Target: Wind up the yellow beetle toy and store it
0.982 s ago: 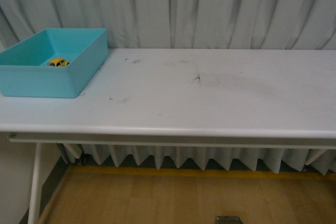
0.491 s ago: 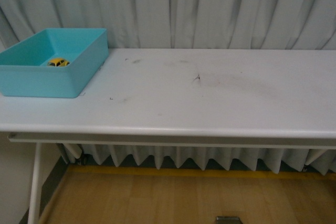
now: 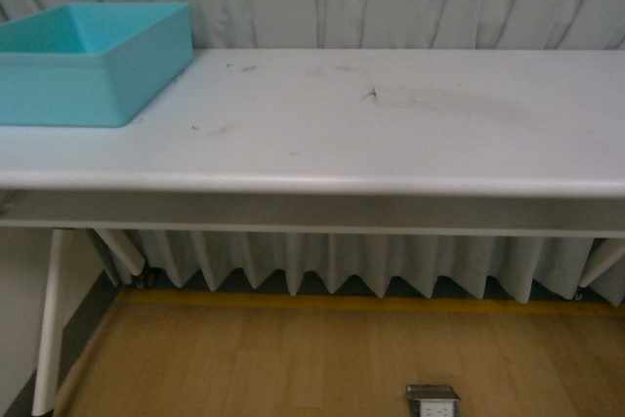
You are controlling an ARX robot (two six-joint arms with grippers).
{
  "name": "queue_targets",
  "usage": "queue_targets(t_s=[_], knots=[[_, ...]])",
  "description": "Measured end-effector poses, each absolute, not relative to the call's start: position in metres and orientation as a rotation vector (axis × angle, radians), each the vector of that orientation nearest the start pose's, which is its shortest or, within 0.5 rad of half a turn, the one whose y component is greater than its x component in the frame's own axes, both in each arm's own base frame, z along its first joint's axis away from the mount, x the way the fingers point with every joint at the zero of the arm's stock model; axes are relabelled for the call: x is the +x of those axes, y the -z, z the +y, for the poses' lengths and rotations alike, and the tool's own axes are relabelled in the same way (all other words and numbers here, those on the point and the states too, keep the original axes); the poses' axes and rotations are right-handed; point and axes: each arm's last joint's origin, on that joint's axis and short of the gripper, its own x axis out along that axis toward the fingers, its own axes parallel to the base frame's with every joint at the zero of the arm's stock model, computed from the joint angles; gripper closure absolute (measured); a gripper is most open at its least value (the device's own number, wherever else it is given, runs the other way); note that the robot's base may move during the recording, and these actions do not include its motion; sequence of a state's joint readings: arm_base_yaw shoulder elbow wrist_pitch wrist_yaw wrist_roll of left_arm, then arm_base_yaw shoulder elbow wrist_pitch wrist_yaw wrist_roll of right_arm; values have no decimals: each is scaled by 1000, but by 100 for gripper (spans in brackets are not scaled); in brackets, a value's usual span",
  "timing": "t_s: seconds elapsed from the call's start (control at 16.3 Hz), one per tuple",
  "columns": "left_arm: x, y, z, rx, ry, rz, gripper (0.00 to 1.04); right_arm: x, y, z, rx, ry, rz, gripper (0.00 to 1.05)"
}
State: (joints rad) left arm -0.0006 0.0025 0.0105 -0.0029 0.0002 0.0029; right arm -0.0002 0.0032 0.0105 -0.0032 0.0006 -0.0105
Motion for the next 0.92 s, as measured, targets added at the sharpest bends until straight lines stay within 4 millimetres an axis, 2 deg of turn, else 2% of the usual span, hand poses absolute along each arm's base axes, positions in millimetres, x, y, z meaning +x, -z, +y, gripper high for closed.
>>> queue_targets(t_s=[0.92], knots=[[97, -166, 0, 0, 0, -1, 7, 97, -166, 0, -10, 2, -1, 7]])
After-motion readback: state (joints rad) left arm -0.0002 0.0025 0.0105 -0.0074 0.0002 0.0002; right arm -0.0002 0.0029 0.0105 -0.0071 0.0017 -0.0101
